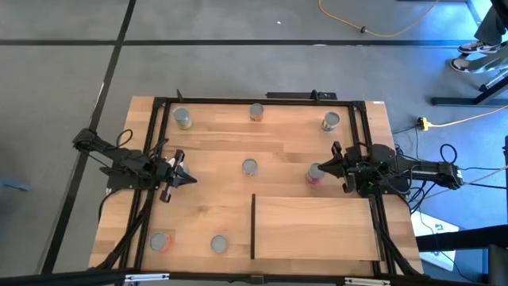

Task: Pick and place cans onto a shelf

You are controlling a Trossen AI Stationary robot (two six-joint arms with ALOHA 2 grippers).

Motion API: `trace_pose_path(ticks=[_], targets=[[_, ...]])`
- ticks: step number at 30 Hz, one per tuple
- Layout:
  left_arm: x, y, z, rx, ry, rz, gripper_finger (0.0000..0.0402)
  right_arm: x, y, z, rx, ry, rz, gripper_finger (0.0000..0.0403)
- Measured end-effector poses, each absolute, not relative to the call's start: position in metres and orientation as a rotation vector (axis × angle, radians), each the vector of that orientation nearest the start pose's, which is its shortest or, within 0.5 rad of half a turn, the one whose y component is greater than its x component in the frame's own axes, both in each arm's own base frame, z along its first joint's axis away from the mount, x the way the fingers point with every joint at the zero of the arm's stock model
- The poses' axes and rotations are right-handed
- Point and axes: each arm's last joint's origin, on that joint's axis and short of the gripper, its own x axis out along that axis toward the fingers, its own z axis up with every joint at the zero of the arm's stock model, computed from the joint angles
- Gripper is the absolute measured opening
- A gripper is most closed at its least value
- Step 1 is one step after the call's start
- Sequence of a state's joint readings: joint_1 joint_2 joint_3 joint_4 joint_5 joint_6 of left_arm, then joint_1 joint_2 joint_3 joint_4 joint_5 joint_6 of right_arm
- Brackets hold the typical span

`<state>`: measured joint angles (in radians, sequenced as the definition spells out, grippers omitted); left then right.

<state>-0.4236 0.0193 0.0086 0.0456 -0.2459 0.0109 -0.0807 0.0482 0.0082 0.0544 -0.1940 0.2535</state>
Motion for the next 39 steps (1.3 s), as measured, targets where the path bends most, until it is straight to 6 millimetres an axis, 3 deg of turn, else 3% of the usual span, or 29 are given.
trace_pose_path(ticks=[8, 12, 16, 20, 24, 32, 39], targets=[[0.092, -0.034, 0.169, 0.006, -0.036, -0.172, 0.0000, 0.100, -0.003, 0.168, 0.251, 0.000, 0.114, 0.0020], [0.092, -0.031, 0.170, 0.011, -0.041, -0.102, 0.0000, 0.100, -0.002, 0.168, 0.251, 0.000, 0.114, 0.0020], [0.091, -0.027, 0.175, -0.092, -0.057, 0.026, 0.0000, 0.100, -0.003, 0.168, 0.176, -0.006, 0.094, 0.0020], [0.081, -0.019, 0.214, -0.193, -0.148, 0.152, 0.0000, 0.100, -0.003, 0.172, 0.145, -0.047, 0.088, 0.0020], [0.064, -0.011, 0.261, -0.162, -0.160, 0.177, 0.0000, 0.098, -0.004, 0.183, 0.133, -0.138, 0.082, 0.0020], [0.045, 0.001, 0.334, -0.138, 0.114, 0.322, 0.0000, 0.084, -0.008, 0.234, 0.103, -0.285, -0.115, 0.0020], [0.048, 0.000, 0.371, -0.295, 0.393, 0.462, 0.0000, 0.074, -0.010, 0.262, 0.078, -0.121, -0.232, 0.0020]])
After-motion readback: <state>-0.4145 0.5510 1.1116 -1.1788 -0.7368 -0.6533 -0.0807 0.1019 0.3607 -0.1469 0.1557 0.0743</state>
